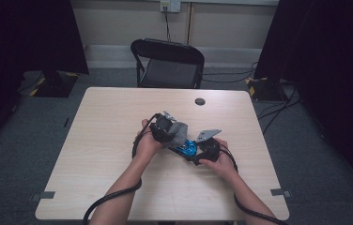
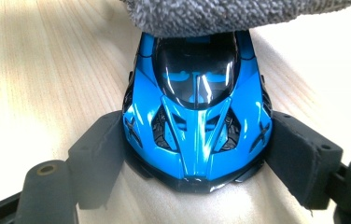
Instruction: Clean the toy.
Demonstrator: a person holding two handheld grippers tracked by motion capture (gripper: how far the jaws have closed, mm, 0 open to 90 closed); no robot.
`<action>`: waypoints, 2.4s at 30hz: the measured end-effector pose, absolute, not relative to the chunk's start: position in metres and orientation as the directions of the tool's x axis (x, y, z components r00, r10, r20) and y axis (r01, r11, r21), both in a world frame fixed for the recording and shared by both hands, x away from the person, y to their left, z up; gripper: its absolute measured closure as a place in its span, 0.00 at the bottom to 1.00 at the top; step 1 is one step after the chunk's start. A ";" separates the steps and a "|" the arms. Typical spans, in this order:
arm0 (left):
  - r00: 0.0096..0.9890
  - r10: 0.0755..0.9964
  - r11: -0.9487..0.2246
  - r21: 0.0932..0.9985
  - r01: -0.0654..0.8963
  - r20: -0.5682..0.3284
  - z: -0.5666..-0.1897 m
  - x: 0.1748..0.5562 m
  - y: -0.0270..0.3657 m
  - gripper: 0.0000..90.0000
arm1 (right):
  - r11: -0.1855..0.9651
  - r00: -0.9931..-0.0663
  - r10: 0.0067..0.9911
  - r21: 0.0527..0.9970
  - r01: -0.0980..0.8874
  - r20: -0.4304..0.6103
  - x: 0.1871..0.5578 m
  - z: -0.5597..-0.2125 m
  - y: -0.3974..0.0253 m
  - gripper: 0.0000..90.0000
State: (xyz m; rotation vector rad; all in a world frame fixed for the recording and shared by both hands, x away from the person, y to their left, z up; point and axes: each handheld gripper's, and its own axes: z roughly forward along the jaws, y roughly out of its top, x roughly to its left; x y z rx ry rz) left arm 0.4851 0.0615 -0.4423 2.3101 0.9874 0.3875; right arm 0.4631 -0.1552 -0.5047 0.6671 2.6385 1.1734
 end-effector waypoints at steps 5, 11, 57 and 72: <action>0.677 0.735 -0.554 0.615 0.561 0.044 -0.442 0.489 0.066 0.82 | 0.588 -0.884 0.468 0.739 0.328 0.019 0.463 -0.505 -0.155 0.26; 0.654 0.755 -0.538 0.616 0.575 0.049 -0.442 0.493 0.075 0.82 | 0.588 -0.884 0.468 0.739 0.328 0.020 0.463 -0.505 -0.155 0.26; 0.667 0.744 -0.470 0.687 0.553 -0.028 -0.407 0.479 0.078 0.82 | 0.587 -0.884 0.467 0.740 0.328 0.021 0.463 -0.505 -0.155 0.26; 0.759 0.652 -0.589 0.629 0.508 -0.002 -0.433 0.459 0.024 0.82 | 0.588 -0.883 0.469 0.740 0.328 0.019 0.463 -0.505 -0.155 0.26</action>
